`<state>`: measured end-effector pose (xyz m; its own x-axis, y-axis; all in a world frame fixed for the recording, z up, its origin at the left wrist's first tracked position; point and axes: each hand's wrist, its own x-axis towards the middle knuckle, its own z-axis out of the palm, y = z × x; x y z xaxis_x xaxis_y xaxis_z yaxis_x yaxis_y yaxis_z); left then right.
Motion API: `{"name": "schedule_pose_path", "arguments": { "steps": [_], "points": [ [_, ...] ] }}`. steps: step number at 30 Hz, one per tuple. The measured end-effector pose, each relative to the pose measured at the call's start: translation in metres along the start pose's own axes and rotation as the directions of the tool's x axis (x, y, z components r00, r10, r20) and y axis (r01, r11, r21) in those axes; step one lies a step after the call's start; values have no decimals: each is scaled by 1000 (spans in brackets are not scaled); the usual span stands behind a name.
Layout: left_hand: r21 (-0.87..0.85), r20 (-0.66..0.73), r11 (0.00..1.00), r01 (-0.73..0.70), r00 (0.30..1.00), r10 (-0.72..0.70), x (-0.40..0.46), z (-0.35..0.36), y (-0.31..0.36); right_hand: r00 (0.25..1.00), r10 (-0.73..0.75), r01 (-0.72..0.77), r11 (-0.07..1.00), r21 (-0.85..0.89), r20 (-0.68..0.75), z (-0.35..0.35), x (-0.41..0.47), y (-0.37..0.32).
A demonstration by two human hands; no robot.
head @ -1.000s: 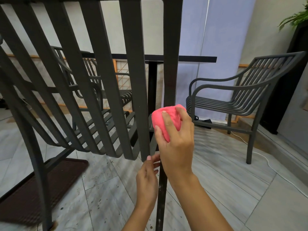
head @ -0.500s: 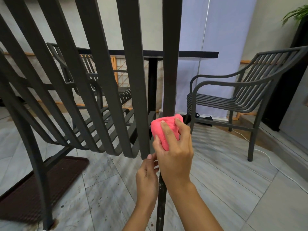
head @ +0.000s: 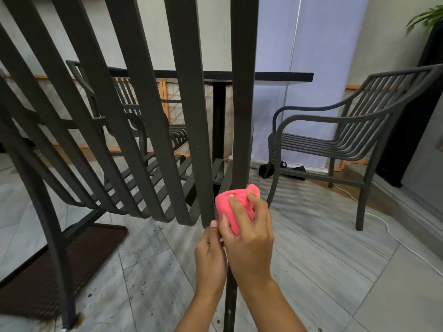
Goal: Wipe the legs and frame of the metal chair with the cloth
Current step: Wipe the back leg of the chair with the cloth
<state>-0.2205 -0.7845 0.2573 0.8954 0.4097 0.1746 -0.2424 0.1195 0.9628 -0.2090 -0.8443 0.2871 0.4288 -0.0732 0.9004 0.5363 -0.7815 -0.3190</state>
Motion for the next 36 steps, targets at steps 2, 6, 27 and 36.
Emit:
{"name": "schedule_pose_path", "arguments": {
  "steps": [2,6,27,36],
  "points": [
    [5,-2,1000,4,1000,-4,1,0,-1,1000,4,-4,1000,2,3,1,-2,1],
    [3,3,1000,10,1000,-10,0,-1,-3,1000,5,-5,1000,7,10,1,-7,3],
    [235,-6,902,-363,927,375,-6,-5,20,986,33,-61,983,172,161,0,-35,21],
    [36,133,971,-237,964,231,1,-1,23,955,182,-242,935,259,234,-24,-34,30]
  ]
}}
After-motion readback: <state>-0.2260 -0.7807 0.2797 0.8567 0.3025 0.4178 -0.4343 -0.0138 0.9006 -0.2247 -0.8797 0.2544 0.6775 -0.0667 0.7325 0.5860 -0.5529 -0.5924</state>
